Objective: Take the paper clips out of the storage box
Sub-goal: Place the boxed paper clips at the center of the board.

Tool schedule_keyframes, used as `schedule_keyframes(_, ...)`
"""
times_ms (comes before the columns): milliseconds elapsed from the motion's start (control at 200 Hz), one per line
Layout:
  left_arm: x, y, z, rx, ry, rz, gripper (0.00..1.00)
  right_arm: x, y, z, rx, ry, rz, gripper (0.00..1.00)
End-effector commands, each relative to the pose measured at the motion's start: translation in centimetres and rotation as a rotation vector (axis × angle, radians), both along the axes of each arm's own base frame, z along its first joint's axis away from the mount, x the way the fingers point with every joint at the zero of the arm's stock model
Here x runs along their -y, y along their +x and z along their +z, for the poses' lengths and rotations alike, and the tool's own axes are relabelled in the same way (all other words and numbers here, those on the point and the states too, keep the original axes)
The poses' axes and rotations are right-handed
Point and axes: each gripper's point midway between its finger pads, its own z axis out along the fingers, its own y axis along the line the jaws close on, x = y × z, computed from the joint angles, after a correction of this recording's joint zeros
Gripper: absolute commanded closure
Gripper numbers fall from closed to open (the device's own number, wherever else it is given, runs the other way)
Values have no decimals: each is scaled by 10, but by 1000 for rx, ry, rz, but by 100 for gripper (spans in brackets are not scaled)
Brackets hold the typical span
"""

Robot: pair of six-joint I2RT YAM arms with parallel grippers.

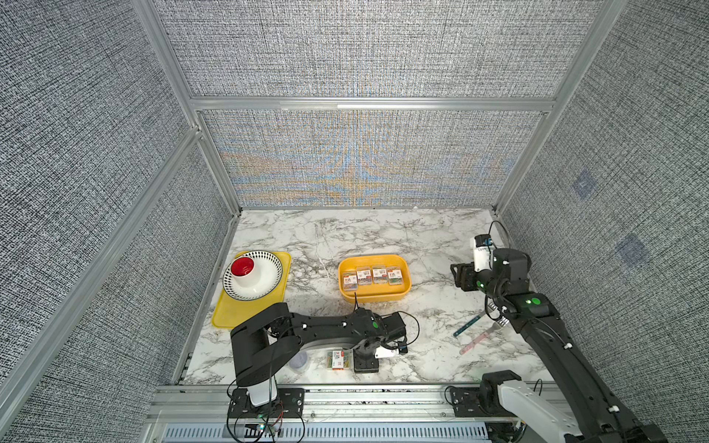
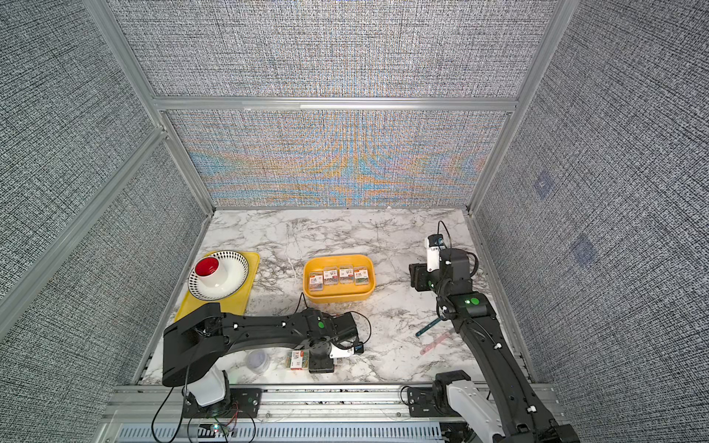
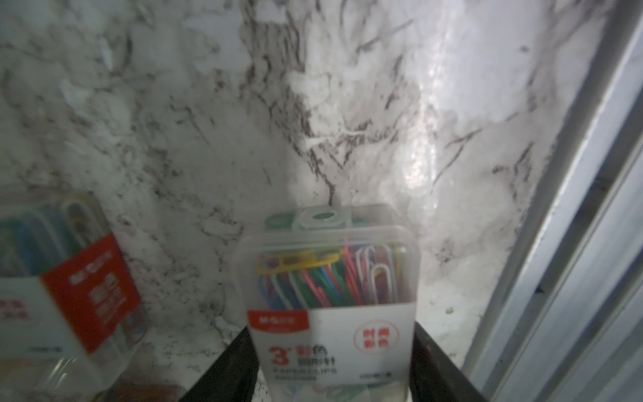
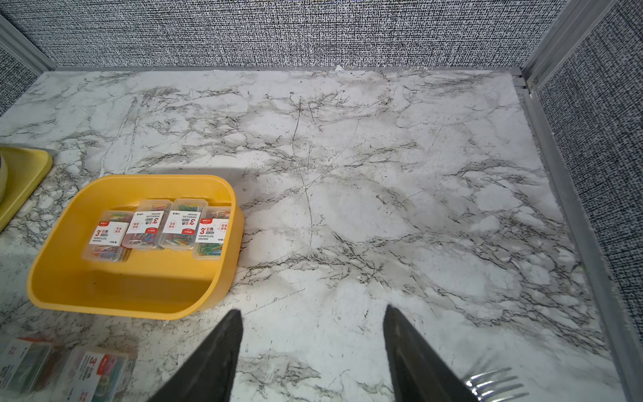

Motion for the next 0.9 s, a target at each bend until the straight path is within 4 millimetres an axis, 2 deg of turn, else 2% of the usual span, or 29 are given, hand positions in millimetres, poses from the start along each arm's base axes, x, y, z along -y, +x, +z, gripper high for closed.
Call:
schedule_keyframes(0,1,1,2,7,-11,-8,31,0,1,3,16,0,-3,33)
schedule_keyframes(345,3,-1,2,0,-11,-18,39,0,1,3,16,2,-3,33)
schedule_keyframes(896,5,1,5,20,-30,-37,40,-2,1,4,18,4,4,33)
